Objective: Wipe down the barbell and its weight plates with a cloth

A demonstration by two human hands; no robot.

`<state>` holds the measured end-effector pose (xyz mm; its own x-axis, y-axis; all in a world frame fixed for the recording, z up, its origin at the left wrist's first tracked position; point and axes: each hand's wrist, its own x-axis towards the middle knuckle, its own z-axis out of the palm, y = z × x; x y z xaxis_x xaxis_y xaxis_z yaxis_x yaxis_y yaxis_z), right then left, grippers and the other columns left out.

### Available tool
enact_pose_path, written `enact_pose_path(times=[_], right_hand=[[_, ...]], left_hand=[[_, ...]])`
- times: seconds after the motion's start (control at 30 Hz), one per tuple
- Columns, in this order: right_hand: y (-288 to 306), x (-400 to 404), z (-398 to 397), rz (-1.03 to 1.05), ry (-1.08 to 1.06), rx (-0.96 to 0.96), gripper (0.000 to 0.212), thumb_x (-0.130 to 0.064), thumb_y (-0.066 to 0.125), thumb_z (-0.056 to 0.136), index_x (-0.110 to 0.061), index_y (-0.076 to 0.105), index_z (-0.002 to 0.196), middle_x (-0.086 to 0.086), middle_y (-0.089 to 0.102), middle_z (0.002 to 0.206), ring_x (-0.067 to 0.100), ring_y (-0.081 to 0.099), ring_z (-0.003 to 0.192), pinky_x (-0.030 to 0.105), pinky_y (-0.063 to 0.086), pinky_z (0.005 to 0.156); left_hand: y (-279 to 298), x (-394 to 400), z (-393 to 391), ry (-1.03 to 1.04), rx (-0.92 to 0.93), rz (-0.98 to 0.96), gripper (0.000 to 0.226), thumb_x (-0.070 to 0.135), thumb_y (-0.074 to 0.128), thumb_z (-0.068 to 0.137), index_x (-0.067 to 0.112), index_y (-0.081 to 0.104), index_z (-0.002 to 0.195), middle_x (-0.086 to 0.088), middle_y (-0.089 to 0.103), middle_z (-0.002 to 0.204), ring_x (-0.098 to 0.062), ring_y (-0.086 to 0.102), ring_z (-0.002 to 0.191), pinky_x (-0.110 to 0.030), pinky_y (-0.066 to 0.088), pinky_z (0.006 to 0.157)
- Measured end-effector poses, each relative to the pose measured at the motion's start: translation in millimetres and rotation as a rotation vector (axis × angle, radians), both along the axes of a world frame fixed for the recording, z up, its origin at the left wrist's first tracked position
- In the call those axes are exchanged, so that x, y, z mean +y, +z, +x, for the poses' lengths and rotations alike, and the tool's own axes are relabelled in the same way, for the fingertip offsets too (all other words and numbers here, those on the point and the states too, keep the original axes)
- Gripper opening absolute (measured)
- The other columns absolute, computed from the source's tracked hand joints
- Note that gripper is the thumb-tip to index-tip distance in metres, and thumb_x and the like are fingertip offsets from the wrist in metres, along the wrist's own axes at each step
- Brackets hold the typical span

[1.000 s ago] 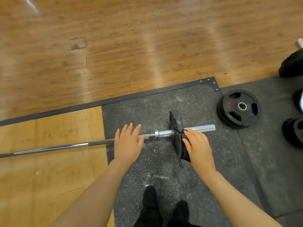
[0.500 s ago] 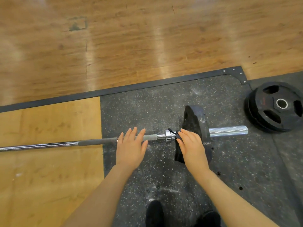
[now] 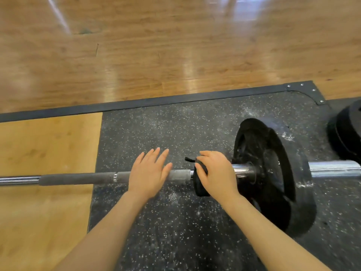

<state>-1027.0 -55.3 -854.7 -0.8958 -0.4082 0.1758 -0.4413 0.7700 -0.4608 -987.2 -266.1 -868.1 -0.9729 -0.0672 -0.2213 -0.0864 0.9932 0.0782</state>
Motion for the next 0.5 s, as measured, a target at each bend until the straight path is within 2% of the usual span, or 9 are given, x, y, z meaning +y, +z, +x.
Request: enact_pose_path(times=[0.13,0.23,0.4,0.5], right_hand=[[-22.7,-2.0,15.0,-0.026,-0.088,0.208,0.022,-0.015,0.065,0.088,-0.005,0.072,0.107,0.011,0.066,0.117,0.028,0.06,0.107,0.04,0.051,0.089],[-28.7,-1.5,21.6,-0.037,-0.13,0.282,0.024,-0.016,0.065,0.089,-0.004,0.07,0.11,0.011,0.065,0.114,0.028,0.059,0.101,0.039,0.05,0.087],[-25.0,2.0,28.3,0.005,-0.13,0.28,0.027,-0.015,0.067,0.088,-0.003,0.069,0.112,0.01,0.065,0.111,0.026,0.058,0.101,0.035,0.048,0.089],[-16.9,0.7,16.2,0.078,-0.08,0.218,0.017,-0.016,0.065,0.089,-0.006,0.07,0.101,0.006,0.065,0.098,0.027,0.058,0.087,0.036,0.052,0.074]], left_hand=[[-12.1,0.1,2.8,0.023,0.11,-0.013,0.072,0.054,0.001,0.096,0.024,0.04,0.147,0.003,0.047,0.147,-0.014,0.04,0.138,-0.036,0.027,0.115],[-13.6,0.4,3.4,0.011,0.144,-0.004,0.07,0.051,0.004,0.096,0.021,0.045,0.144,0.002,0.052,0.143,-0.016,0.045,0.135,-0.037,0.031,0.113],[-12.1,3.0,7.4,0.004,0.143,-0.024,0.072,0.049,0.0,0.095,0.022,0.045,0.144,0.002,0.05,0.144,-0.015,0.043,0.136,-0.036,0.029,0.114],[-11.5,4.7,9.4,0.001,0.156,-0.019,0.071,0.047,0.002,0.096,0.02,0.048,0.142,0.001,0.052,0.143,-0.017,0.043,0.136,-0.037,0.029,0.114]])
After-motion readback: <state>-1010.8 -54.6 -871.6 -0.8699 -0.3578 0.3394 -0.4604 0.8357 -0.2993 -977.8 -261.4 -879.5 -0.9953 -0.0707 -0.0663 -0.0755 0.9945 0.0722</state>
